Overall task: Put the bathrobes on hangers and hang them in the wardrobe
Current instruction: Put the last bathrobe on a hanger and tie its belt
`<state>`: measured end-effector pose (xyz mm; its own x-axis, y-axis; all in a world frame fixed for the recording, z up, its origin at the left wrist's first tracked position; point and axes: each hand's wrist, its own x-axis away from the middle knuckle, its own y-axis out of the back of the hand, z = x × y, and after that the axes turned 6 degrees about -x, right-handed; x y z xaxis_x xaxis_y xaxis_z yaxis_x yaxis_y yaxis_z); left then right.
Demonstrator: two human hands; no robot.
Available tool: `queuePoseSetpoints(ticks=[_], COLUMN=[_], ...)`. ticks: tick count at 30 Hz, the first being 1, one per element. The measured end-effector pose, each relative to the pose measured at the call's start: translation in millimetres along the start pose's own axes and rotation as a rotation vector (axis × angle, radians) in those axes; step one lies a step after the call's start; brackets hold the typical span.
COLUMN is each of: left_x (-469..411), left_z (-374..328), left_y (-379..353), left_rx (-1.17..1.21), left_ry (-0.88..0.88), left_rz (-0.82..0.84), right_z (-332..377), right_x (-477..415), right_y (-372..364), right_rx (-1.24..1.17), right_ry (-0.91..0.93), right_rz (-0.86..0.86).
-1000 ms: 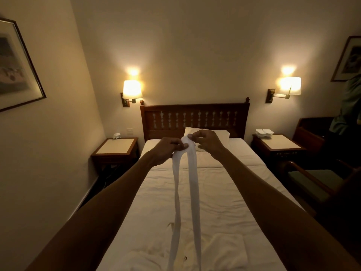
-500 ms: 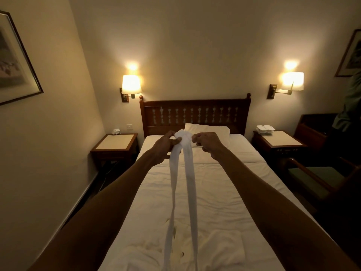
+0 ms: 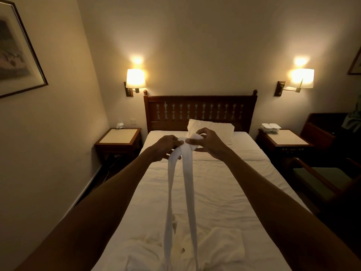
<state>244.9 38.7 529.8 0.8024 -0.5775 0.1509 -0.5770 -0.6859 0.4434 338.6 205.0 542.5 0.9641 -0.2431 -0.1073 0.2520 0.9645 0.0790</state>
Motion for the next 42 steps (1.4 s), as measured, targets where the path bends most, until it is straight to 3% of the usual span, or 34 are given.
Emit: queuePoseSetpoints(ticks=[3,8,13,17,21,23,27,29,32,35,39,42], left_x=[-0.1,-5.4,-10.5,-22.5,-24.2,-19.6,-20.6,-20.4,-12.7,-6.1,-4.7,-0.7], left_z=[3.5,11.3,10.6,16.9,26.3,29.8,42.1,50.8,61.4,71.4,92.1,107.6], left_y=[5.6,9.7,8.9,7.8,6.9,8.3,15.2,18.5,17.1,3.7,-18.4,-23.2], left_rx=[0.008,0.044,-0.056,-0.239,-0.289,-0.266,-0.245,-0.280,-0.397,-0.536,-0.522,-0.399], left_ry=[0.012,0.053,-0.035,-0.073,-0.014,0.045,0.000,-0.037,-0.050,-0.062,-0.144,-0.105], left_rz=[0.027,-0.038,-0.130,-0.231,-0.207,-0.115,0.020,0.095,0.235,0.316,0.232,0.176], right_z=[-15.7,-32.7,-44.0,-56.1,-61.0,-64.7,-64.2,-61.7,-65.4,-77.9,-102.2,-122.3], right_x=[-2.7,-3.6,-2.1,-0.3,-5.8,-11.9,-14.5,-14.8,-15.2,-12.6,-4.9,6.7], right_y=[-0.1,-4.8,-15.3,-19.5,-16.7,-13.9,-17.0,-17.8,-12.9,-7.6,-6.6,-3.9], right_rx=[0.142,0.448,0.447,0.295,0.508,0.694,0.870,0.809,0.524,0.270,0.082,0.010], right_ry=[0.072,0.180,0.151,0.157,0.274,0.248,-0.058,-0.218,-0.453,-0.552,-0.587,-0.580], right_rz=[-0.030,0.076,0.051,0.050,0.057,0.084,0.205,0.260,0.269,0.288,0.260,0.210])
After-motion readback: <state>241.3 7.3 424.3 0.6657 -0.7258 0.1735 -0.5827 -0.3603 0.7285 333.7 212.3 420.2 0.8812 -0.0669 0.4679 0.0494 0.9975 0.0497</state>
